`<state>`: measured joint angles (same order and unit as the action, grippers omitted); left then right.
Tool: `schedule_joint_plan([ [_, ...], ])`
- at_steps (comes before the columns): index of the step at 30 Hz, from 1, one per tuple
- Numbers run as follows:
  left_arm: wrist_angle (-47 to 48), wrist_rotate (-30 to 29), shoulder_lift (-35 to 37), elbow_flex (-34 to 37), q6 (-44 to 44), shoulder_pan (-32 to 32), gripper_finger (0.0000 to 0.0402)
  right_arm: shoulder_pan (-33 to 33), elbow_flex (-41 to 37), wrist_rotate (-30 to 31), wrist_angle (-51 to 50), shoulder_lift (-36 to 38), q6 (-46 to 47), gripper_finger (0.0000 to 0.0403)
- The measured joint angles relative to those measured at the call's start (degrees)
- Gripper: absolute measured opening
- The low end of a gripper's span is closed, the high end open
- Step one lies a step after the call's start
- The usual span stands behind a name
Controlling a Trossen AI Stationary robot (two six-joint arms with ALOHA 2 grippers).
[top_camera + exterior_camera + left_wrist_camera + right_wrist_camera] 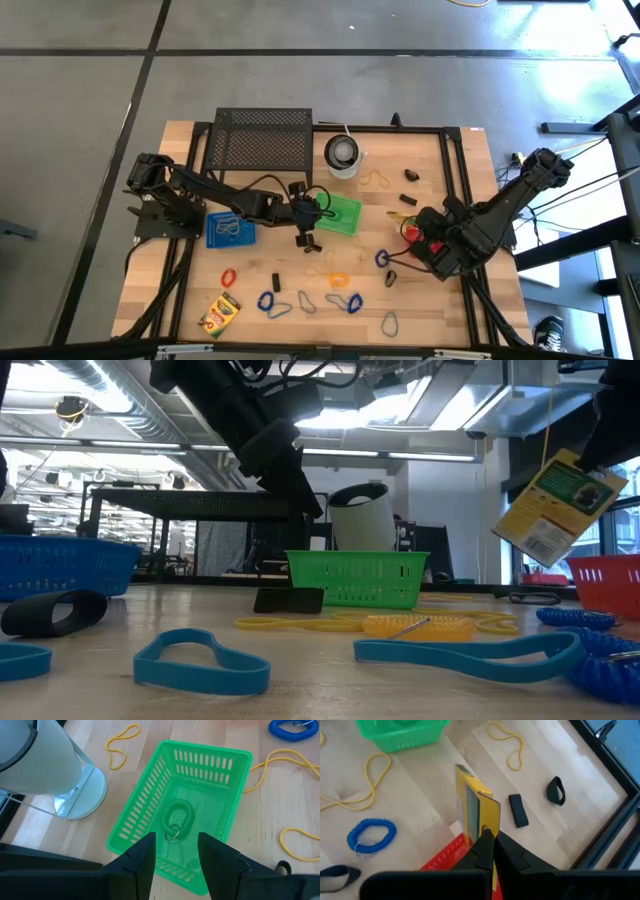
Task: Pick & Place Office Desk Supplies
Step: Put the crayon box into the red bin
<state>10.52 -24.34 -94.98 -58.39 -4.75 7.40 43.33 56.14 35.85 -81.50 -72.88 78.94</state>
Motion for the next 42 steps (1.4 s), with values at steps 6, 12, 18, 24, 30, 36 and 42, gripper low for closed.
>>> schedule_joint_plan([
  [6, 0.0, 0.0, 0.0, 0.0, 0.0, 0.0, 0.0141, 0.6, 6.04, -0.85, -4.97, 0.02, 0.09, 0.0009],
  [12, 0.0, 0.0, 0.0, 0.0, 0.0, 0.0, 0.0141, 2.46, 9.53, -6.87, -8.54, 0.04, 1.24, 0.0009],
  [18, 0.0, -0.02, 0.0, 0.0, 0.0, 0.0, 0.0141, 3.99, 8.07, -15.44, -8.47, -0.9, 4.95, 0.0009],
  [24, 0.0, 0.0, 0.0, 0.0, -0.01, 0.0, 0.0141, 4.5, 3.6, -19.1, -8.53, -1.29, 10.29, 0.0009],
  [30, -0.02, -0.02, 0.0, 0.0, -0.02, 0.0, 0.0141, 4.52, -1.55, -23.38, -8.55, -1.31, 14.85, 0.0009],
  [36, 0.0, 0.0, 0.0, 0.0, -0.02, 0.0, 0.0141, 4.52, -3.37, -23.34, -8.17, -1.31, 16.39, 0.0009],
  [42, -0.01, -0.02, 0.0, 0.0, -0.02, 0.0, 0.0141, 4.52, -3.37, -18.95, -2.72, -1.31, 13.49, 0.0009],
])
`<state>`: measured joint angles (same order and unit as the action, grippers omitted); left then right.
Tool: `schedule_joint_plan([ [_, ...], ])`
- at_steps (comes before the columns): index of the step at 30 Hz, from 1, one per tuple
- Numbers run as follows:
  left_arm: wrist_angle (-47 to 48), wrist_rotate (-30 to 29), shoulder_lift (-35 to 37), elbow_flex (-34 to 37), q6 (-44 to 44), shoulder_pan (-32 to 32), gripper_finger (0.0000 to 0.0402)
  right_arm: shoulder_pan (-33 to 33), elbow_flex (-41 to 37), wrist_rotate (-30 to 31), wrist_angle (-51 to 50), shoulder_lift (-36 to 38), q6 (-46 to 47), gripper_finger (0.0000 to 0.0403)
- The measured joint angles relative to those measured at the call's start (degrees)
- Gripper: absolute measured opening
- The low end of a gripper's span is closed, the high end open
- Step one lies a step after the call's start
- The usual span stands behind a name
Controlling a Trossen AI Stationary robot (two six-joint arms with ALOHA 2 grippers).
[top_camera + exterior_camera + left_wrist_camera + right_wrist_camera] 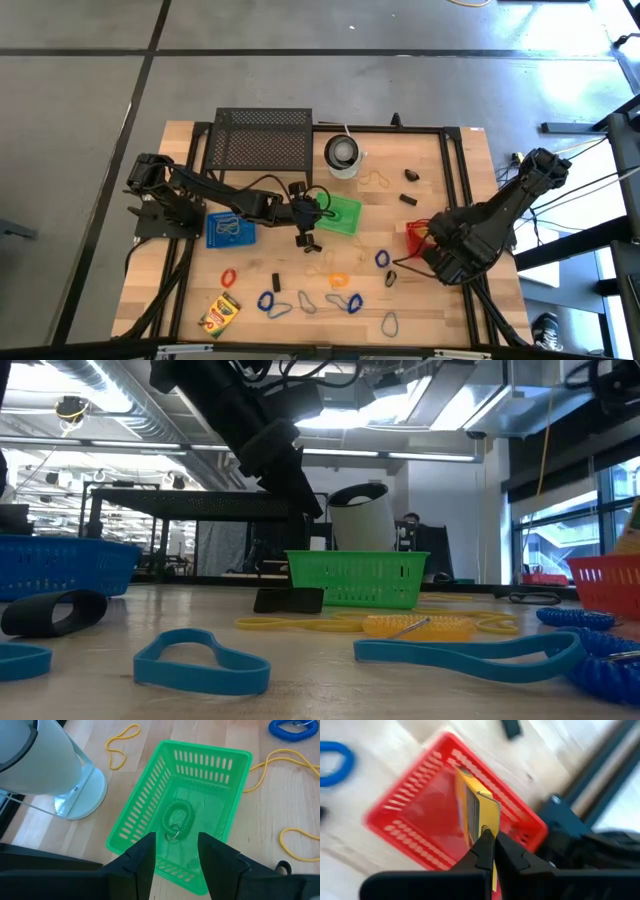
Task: Pick & Place Office Desk Supplies
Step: Put the crayon box into the red bin
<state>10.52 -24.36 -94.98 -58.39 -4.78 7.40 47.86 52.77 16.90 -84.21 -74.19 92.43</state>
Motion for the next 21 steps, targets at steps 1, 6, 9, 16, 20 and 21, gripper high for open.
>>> schedule_joint_plan([
  [1, 0.01, 0.02, 0.0, 0.0, 0.02, 0.0, 0.0141, 0.0, 0.0, 0.92, 1.15, 0.0, -0.9, 0.0009],
  [6, -0.01, 0.01, 0.0, 0.0, 0.0, 0.0, 0.0141, 0.0, 0.0, 6.07, 4.74, 0.0, -3.35, 0.0009],
  [9, 0.01, 0.02, 0.0, 0.0, 0.02, 0.0, 0.0141, 0.0, 0.0, 8.82, 4.92, 0.0, -3.28, 0.0009],
  [16, -0.01, 0.0, 0.0, 0.0, 0.0, 0.0, 0.0141, 0.0, 0.0, 8.73, 4.95, 0.0, -3.03, 0.0009],
  [20, 0.01, 0.02, 0.0, 0.0, 0.0, 0.0, 0.0141, 0.0, 0.0, 5.9, 4.93, 0.0, -2.03, 0.0014],
  [21, 0.01, 0.02, 0.0, 0.0, 0.0, 0.0, 0.0141, 0.0, 0.0, 5.35, 4.95, 0.0, -1.55, 0.0018],
])
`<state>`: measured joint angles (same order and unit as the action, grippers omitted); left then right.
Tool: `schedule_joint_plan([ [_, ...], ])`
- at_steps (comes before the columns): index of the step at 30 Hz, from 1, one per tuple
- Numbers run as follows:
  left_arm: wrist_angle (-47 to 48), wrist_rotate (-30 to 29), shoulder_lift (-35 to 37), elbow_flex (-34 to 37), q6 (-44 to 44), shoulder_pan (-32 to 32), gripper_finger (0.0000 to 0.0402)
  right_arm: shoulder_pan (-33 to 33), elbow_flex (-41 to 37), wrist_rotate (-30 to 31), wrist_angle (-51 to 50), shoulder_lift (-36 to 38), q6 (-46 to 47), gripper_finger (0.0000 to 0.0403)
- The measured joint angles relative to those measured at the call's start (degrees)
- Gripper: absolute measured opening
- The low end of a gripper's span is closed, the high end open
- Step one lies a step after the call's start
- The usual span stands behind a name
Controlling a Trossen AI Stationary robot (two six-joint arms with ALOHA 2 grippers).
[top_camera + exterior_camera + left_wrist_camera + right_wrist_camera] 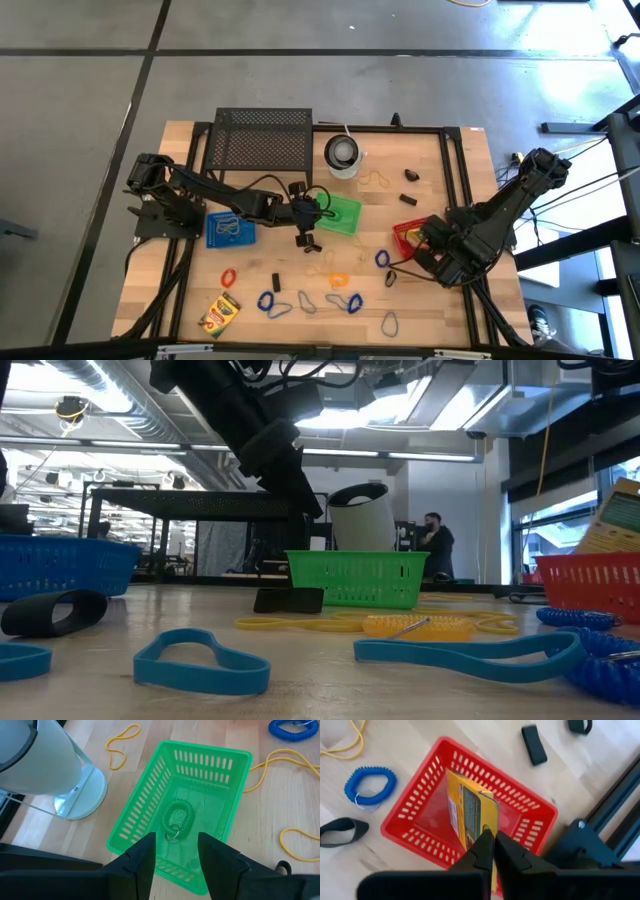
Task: Pick & Place Office Desk Supplies
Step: Put the crayon box into the red bin
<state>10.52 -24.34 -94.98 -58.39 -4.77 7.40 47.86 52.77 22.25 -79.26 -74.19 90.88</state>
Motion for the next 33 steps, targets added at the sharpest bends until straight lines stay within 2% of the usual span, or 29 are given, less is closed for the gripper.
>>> schedule_joint_plan([
  [17, 0.0, -0.01, 0.0, 0.0, 0.0, 0.0, 0.0141, -0.02, 0.0, -0.67, -2.16, 0.0, 2.65, 0.0137],
  [24, -0.01, -0.01, 0.0, 0.0, 0.0, 0.0, 0.0141, -0.02, 0.0, -0.7, -2.32, 0.0, 4.33, 0.0146],
  [33, -0.02, -0.02, 0.0, 0.0, 0.0, 0.01, 0.0141, -0.02, -0.02, -3.7, -5.03, 0.02, 10.23, 0.0146],
])
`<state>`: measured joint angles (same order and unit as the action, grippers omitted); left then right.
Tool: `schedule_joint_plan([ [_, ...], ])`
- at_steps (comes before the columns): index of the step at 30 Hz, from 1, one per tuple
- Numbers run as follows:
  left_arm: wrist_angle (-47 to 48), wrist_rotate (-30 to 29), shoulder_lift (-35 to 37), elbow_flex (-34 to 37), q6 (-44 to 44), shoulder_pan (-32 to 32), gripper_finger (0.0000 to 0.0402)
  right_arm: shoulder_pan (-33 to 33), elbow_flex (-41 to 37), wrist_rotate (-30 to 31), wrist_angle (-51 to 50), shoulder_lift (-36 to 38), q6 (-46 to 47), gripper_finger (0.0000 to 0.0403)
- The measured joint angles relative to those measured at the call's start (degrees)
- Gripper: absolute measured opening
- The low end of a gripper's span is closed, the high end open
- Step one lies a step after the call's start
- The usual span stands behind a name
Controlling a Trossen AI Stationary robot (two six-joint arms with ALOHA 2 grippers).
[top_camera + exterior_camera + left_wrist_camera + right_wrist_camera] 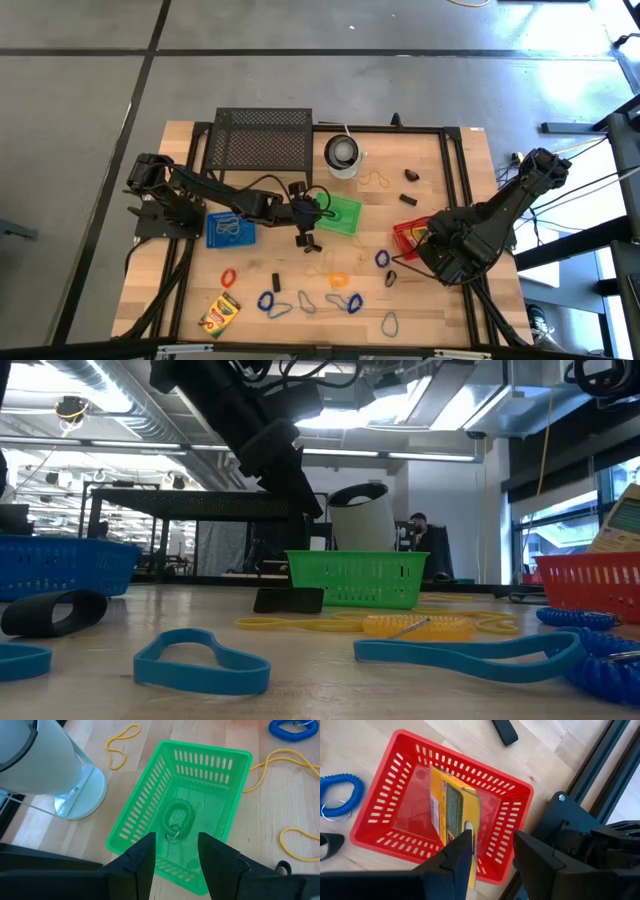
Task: Pick & Place Office Desk Supplies
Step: Put the crayon box into the red bin
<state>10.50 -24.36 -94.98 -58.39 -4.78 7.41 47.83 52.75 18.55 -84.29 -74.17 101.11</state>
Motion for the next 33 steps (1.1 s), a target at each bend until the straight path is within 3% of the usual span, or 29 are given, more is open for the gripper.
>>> schedule_joint_plan([
  [12, 0.0, 0.0, 0.0, 0.0, 0.0, -0.01, 0.0141, -0.07, 0.01, -3.16, -4.61, 0.0, 2.18, 0.0146],
  [22, -0.01, 0.0, 0.0, 0.0, 0.0, -0.01, 0.0141, -0.07, 0.02, 1.05, -3.15, 0.0, 1.57, 0.0146],
  [28, -0.02, 0.26, 0.0, 0.0, -1.49, 0.11, 0.0141, -0.07, 0.02, 11.81, -1.36, 0.0, 1.52, 0.0146],
  [33, -0.03, 2.95, 0.0, 0.0, -3.46, 0.1, 0.0141, -0.07, 0.02, 28.94, 3.2, 0.0, 1.5, 0.0146],
])
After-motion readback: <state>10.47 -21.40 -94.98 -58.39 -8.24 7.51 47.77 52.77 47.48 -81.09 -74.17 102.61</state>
